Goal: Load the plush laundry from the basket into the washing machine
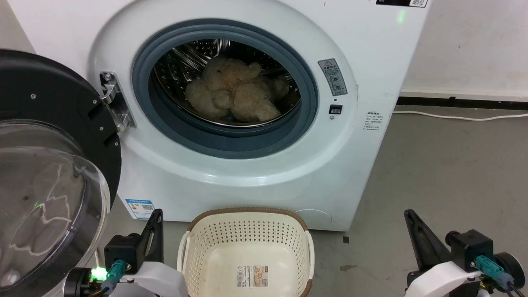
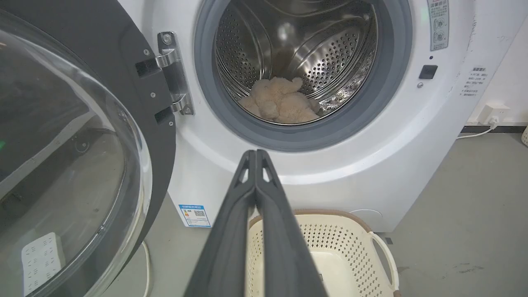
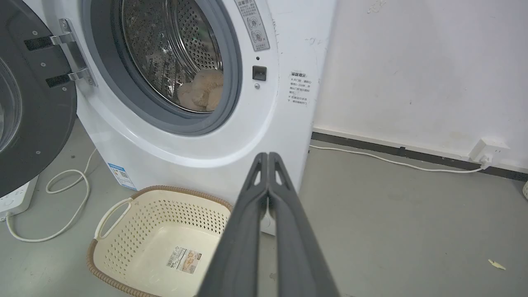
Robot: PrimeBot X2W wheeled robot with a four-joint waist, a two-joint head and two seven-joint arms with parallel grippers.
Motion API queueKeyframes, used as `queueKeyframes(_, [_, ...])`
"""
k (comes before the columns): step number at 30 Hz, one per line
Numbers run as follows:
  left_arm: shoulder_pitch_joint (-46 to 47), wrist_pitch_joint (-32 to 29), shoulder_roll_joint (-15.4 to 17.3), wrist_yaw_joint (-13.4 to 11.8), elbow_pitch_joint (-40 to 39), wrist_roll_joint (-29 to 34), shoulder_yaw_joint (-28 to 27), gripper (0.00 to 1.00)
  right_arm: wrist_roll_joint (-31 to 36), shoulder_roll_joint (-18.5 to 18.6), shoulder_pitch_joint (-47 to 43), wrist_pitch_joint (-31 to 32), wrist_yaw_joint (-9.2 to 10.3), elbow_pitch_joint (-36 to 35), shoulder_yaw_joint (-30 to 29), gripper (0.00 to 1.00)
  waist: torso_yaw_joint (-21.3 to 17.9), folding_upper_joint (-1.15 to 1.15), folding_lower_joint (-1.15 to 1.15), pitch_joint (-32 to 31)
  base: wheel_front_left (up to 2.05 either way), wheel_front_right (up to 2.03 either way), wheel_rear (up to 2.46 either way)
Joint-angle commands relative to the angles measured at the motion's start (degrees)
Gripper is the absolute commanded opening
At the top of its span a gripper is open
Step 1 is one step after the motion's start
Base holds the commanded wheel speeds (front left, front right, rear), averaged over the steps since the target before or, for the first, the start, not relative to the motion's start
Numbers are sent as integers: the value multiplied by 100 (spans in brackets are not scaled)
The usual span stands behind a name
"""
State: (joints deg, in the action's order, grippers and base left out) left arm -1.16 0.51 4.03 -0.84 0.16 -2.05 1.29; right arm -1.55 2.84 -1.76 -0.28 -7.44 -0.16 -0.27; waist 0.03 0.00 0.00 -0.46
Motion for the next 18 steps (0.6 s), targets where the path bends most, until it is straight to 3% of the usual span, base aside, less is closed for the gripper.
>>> queueKeyframes(1, [82,-17,-47,24,-15,85,-40,0,59,3,101,14,-4,14,11,0,0,0,0,8,0,0,0])
queueKeyframes(18, [116,-51,-115,84,-16,205,-129,0,155,4,176,28,-5,16,27,0,-3,0,0,46,0,0,0])
